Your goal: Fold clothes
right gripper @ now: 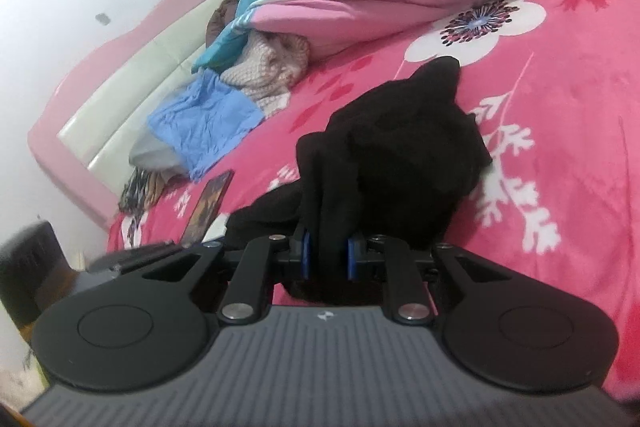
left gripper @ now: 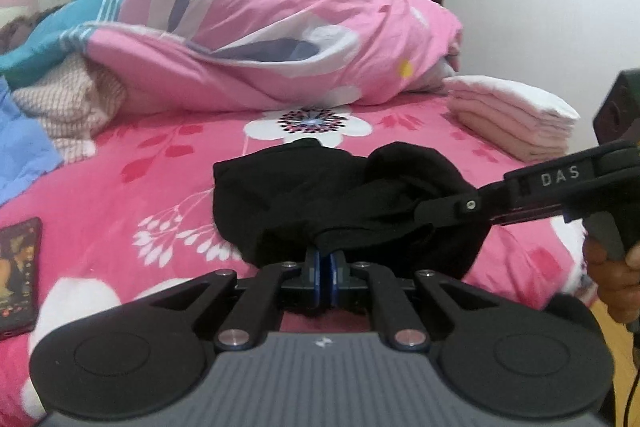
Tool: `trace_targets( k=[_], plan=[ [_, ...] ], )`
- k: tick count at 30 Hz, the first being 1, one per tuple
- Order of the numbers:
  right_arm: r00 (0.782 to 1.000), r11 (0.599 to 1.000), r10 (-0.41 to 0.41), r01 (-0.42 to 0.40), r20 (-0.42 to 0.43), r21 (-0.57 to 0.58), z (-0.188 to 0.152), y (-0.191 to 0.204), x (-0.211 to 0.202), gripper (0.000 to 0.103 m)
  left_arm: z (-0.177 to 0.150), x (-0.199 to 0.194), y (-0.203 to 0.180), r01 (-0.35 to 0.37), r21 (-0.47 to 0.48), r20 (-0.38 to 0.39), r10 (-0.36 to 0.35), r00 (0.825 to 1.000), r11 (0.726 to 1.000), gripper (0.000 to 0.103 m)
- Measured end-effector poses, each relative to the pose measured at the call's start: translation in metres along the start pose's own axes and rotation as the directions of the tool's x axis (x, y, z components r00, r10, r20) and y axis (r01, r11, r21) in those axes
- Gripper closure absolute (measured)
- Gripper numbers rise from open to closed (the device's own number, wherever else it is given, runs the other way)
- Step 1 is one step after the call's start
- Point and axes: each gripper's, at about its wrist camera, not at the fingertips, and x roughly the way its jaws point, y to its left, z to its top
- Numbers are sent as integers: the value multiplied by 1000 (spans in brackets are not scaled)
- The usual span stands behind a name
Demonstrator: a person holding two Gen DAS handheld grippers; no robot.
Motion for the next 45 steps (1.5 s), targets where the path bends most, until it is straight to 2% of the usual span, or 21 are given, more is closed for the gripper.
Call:
trace_targets(
  k=[3,6,8,9,13,16,18,20,25,28,30,32,35,37,40,41,42,45],
  plan=[
    [1000,1000,-5,4,17,25,9,-12,14,88,6,15,11,16,-31,14,-16,1000,999,96],
    [1000,997,-16,14,24,76,18,-30,31,87,9,23,20,39,-62,28,-37,999,997,91],
    [1000,991,-12,8,23,136,22,-45,39,87,6,21,25,53,-77,47,-50,998,996,78],
    [1000,986,-9,5,22,166,23,-53,44,87,4,20,26,55,-72,54,-51,997,996,75],
    [997,958,68,-74,33,277,25,-74,44,84,-5,20,26,35,-36,40,-34,999,999,71],
    [995,966,86,-94,44,241,25,-69,33,74,-9,23,28,27,-38,24,-26,999,999,71],
    [997,979,57,-66,50,192,23,-61,20,58,-10,25,28,22,-38,20,-22,1000,999,71],
    [998,991,11,-19,59,135,19,-54,5,51,-10,26,27,18,-34,19,-17,1000,999,71],
    [988,994,-106,103,108,39,10,-41,-29,48,-13,22,25,40,-26,28,-40,999,999,67],
    [978,984,-140,155,155,-88,3,-25,-41,48,-14,22,22,35,-17,29,-34,999,999,67],
    [972,959,-145,183,184,-215,-3,-4,-43,48,-15,23,21,30,-17,29,-30,999,999,67],
    [974,902,-123,190,191,-388,-12,24,-35,50,-15,23,21,35,-25,31,-34,999,999,75],
    [979,777,-105,192,177,-600,-25,59,-17,52,-16,22,23,41,-37,32,-40,999,998,84],
    [978,710,-136,207,158,-673,-28,67,1,55,-16,20,25,45,-44,37,-43,998,998,87],
    [968,625,-204,246,149,-741,-29,70,28,70,-16,20,26,51,-41,44,-49,998,998,87],
    [963,594,-227,257,147,-762,-30,71,37,81,-16,20,25,53,-39,46,-51,998,998,87],
    [958,593,-243,268,149,-759,-28,69,41,91,-15,20,25,56,-36,47,-55,997,998,87],
    [962,665,-215,269,166,-697,-18,67,33,98,-15,23,22,69,-23,50,-68,996,997,86]
  ],
)
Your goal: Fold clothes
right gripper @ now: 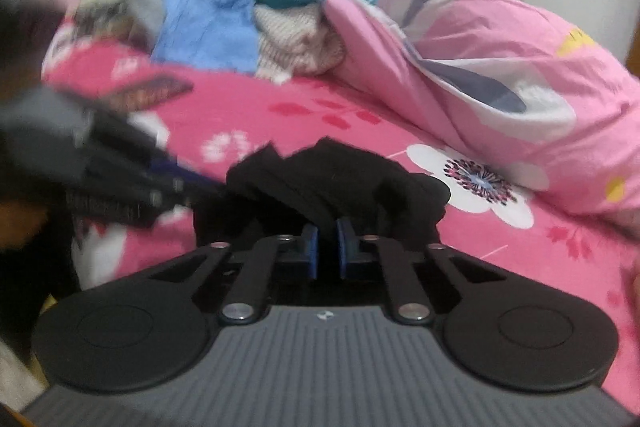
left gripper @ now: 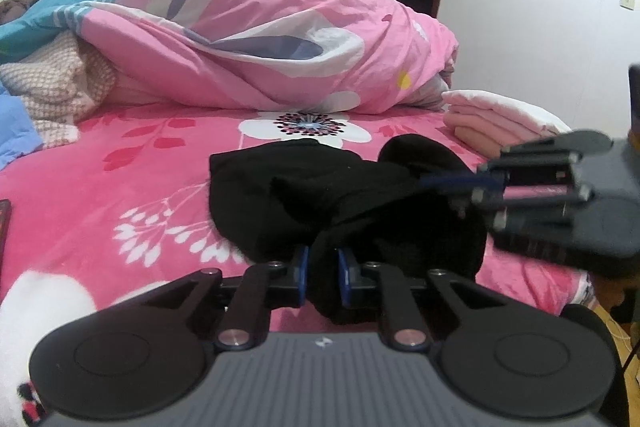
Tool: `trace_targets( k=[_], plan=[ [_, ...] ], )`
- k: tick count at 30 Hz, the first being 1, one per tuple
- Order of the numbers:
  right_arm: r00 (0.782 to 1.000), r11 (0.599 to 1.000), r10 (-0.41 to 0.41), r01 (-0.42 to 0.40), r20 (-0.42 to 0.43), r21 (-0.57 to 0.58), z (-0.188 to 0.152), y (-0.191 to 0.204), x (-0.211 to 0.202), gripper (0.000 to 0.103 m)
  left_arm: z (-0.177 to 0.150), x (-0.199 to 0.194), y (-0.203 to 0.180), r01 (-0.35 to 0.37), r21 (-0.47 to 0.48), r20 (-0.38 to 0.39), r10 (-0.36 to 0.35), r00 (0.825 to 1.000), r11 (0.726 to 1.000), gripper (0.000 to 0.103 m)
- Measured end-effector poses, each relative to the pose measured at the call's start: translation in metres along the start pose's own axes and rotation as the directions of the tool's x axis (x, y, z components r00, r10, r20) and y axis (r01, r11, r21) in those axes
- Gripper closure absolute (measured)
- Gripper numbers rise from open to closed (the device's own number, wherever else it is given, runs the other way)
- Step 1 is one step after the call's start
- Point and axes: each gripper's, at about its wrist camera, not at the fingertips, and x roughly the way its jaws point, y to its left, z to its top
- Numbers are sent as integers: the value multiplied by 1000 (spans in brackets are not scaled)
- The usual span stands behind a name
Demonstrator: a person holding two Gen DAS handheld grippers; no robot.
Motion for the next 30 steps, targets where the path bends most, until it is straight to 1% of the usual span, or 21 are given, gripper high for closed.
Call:
trace_targets(
  k=[2,4,5,6,7,10,13,16,18,20,21,22,23,24,25,26,28,30],
  plan=[
    [999,997,7,-10,33,79,4,-10,-6,99,0,1,-4,13,12,-1,-13,1000,1000,86],
    [997,985,14,-27,76,172,8,-22,-14,99,0,3,-9,31,25,-6,-31,1000,999,86],
    [996,976,13,-33,92,214,9,-28,-16,100,0,3,-12,40,31,-9,-40,999,999,89],
    [994,966,11,-38,107,255,9,-35,-19,100,1,4,-15,49,38,-11,-49,999,998,92],
    [992,954,8,-45,123,296,9,-41,-21,100,1,4,-17,58,44,-14,-58,998,997,97],
    [986,905,15,-84,165,418,7,-62,-26,100,-2,1,-29,111,71,-31,-109,994,991,99],
    [981,869,7,-103,196,484,5,-77,-30,100,-6,-5,-42,174,100,-54,-169,984,980,99],
    [974,849,-12,-110,227,516,3,-87,-34,102,-10,-10,-55,236,127,-80,-227,971,963,99],
    [970,840,-10,-123,243,528,2,-91,-35,102,-19,-6,-62,259,148,-123,-242,962,954,99],
    [969,836,-5,-131,246,533,0,-92,-35,102,-27,-1,-68,273,170,-166,-245,955,947,94],
    [970,837,-3,-129,241,532,-2,-91,-34,102,-27,-4,-66,261,180,-158,-234,959,949,91],
    [972,837,-2,-128,236,532,-3,-91,-34,102,-27,-7,-63,248,189,-149,-222,964,950,84],
    [973,837,4,-128,230,531,-5,-91,-34,102,-27,-10,-61,235,198,-141,-210,967,952,74],
    [975,838,6,-126,221,531,-7,-91,-34,101,-26,-13,-59,223,207,-132,-198,971,953,67],
    [977,841,8,-122,213,528,-10,-91,-36,100,-26,-16,-56,210,215,-123,-187,975,954,56],
    [978,843,18,-126,208,522,-13,-90,-38,99,-26,-18,-54,197,224,-114,-175,978,954,51],
    [979,850,19,-123,203,512,-20,-88,-46,99,-25,-24,-49,171,241,-96,-152,984,955,48],
    [981,862,30,-121,190,492,-27,-82,-54,98,-24,-30,-45,144,257,-77,-129,989,956,47]
  ],
)
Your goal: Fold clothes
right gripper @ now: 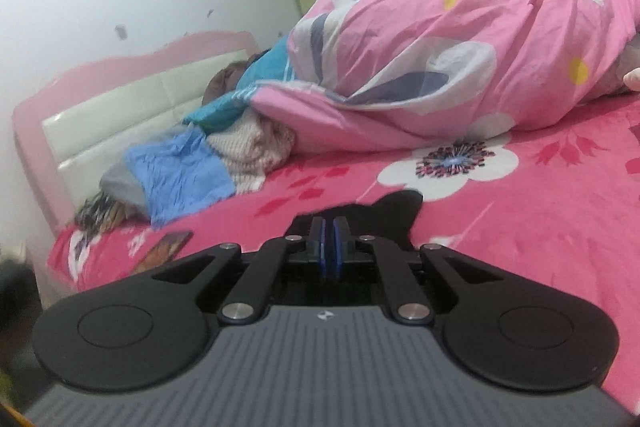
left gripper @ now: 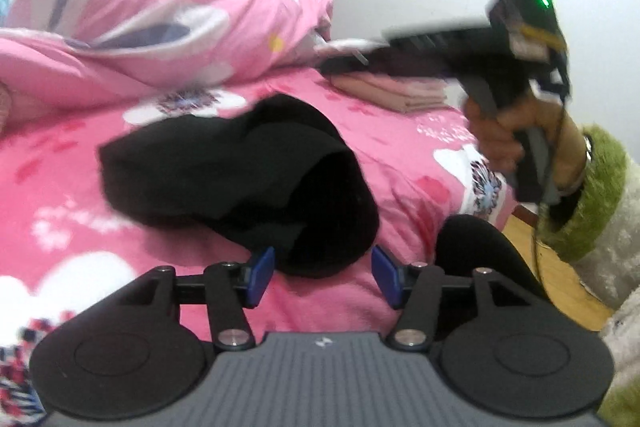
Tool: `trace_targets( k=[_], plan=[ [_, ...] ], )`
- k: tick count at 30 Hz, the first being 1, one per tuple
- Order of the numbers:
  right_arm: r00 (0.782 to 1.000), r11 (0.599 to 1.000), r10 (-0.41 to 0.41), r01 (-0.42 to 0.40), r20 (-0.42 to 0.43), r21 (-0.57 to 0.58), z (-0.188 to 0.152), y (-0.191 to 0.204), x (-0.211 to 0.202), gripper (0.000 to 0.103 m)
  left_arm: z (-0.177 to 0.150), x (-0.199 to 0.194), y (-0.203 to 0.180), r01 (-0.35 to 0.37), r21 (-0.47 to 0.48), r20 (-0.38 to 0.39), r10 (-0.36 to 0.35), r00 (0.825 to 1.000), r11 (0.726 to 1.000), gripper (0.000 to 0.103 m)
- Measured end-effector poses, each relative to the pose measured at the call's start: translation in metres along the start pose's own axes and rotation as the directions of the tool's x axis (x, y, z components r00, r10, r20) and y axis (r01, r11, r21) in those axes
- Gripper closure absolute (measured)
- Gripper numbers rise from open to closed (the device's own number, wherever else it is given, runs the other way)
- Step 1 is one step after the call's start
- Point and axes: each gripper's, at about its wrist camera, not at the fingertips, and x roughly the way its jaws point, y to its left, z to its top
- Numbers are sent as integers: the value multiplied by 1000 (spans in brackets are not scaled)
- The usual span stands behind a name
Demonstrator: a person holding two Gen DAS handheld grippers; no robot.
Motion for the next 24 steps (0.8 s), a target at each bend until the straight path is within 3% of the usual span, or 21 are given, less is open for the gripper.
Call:
trace_targets(
  k=[2,4,6,8,12,14,15,16,21,24],
  plan=[
    [1000,1000,-8,7,-20,-20,-10,4,-9,96,-1,-6,4,-28,14,13,28,1000,1000,47],
    [999,1000,-18,16,-52,-24,-22,8,-16,84,-2,-13,7,-56,28,26,55,998,998,47],
    [996,999,-32,30,-88,-26,-39,15,-20,58,-2,-18,11,-86,44,39,84,996,995,47],
    [991,998,-50,47,-121,-29,-56,23,-23,48,2,-8,5,-132,90,52,128,990,987,46],
    [980,998,-61,62,-191,0,-85,34,-15,45,8,9,-10,-140,163,64,132,989,977,44],
    [972,994,-99,107,-211,27,-94,34,-6,52,9,14,-14,-134,172,76,122,990,976,44],
    [970,992,-111,122,-215,43,-95,31,-2,84,10,16,-15,-135,173,82,122,989,976,44],
    [968,989,-122,137,-218,58,-96,28,2,103,12,18,-16,-147,173,90,133,987,974,44],
    [973,981,-184,191,-139,41,-73,19,-2,102,26,27,-15,-182,183,111,164,980,966,47],
    [976,979,-205,206,-76,1,-53,16,-6,103,37,35,-10,-183,176,108,166,980,967,76]
  ],
)
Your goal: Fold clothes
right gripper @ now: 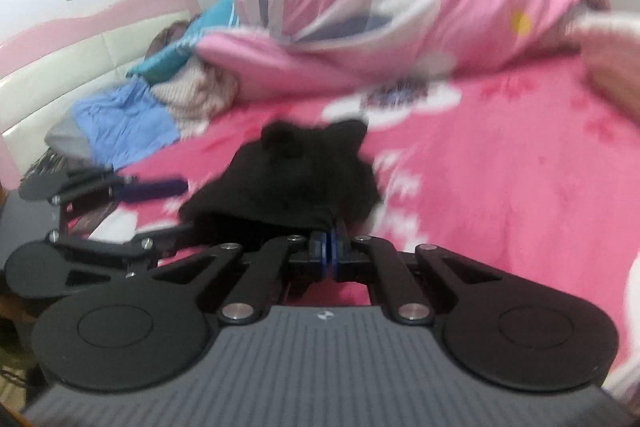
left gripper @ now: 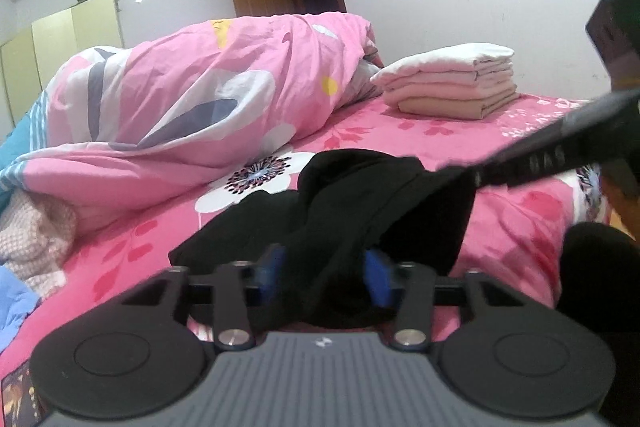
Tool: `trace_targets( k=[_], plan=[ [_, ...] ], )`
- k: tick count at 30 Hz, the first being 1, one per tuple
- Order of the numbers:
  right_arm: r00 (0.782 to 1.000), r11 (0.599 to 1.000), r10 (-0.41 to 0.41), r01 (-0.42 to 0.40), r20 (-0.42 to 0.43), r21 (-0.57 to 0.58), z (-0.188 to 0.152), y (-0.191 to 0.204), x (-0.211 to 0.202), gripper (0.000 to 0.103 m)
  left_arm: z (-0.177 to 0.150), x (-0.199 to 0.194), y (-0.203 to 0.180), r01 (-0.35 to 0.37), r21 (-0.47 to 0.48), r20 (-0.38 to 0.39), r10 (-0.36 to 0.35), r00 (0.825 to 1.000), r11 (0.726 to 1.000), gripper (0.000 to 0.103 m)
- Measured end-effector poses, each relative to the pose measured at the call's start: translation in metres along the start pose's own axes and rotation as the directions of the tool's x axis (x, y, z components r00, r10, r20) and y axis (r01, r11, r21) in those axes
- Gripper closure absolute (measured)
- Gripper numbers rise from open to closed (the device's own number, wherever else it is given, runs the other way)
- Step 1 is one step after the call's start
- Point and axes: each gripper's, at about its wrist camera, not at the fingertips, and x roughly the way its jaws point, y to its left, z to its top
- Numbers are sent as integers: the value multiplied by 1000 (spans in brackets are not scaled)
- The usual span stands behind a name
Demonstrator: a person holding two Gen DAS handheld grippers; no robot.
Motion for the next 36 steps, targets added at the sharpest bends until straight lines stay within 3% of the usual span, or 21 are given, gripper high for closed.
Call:
trace_targets(
  k=[1,2,8,11,16,17,18,21,23,26,29,32,36],
  plan=[
    [1000,1000,-3,4,17,-9,7,-3,0,102,4,4,5,-8,-23,-3,8,1000,1000,92],
    [999,1000,-7,7,35,-18,14,-6,0,103,9,8,10,-15,-48,-5,15,1000,999,95],
    [995,995,2,8,97,-101,50,-17,21,102,34,28,58,0,-244,25,7,1000,970,99],
    [996,994,28,-19,84,-109,63,-24,45,102,40,42,86,31,-366,12,-28,1000,930,99],
    [997,997,76,-76,-12,-34,66,-47,100,99,29,68,124,40,-527,-32,-66,997,849,100],
    [996,996,85,-85,-35,7,64,-53,110,89,25,74,129,43,-554,-42,-79,996,831,100],
    [996,995,81,-78,-48,58,62,-61,117,73,21,80,134,43,-583,-53,-91,994,811,100],
    [994,972,107,-104,-5,209,54,-79,106,50,10,92,143,55,-644,-63,-124,990,763,100],
    [990,943,135,-144,51,301,50,-89,84,47,6,95,146,78,-671,-48,-148,988,737,100],
    [987,943,129,-152,95,296,43,-73,51,45,6,97,143,80,-669,-41,-144,989,739,100],
    [989,983,113,-125,93,137,33,-27,28,44,6,94,142,78,-667,-37,-137,990,741,100],
    [989,994,98,-101,108,28,21,13,12,42,6,90,144,81,-669,-30,-135,990,739,100],
    [991,998,66,-68,117,9,12,28,-2,39,6,85,145,84,-672,-21,-133,991,736,100]
  ],
)
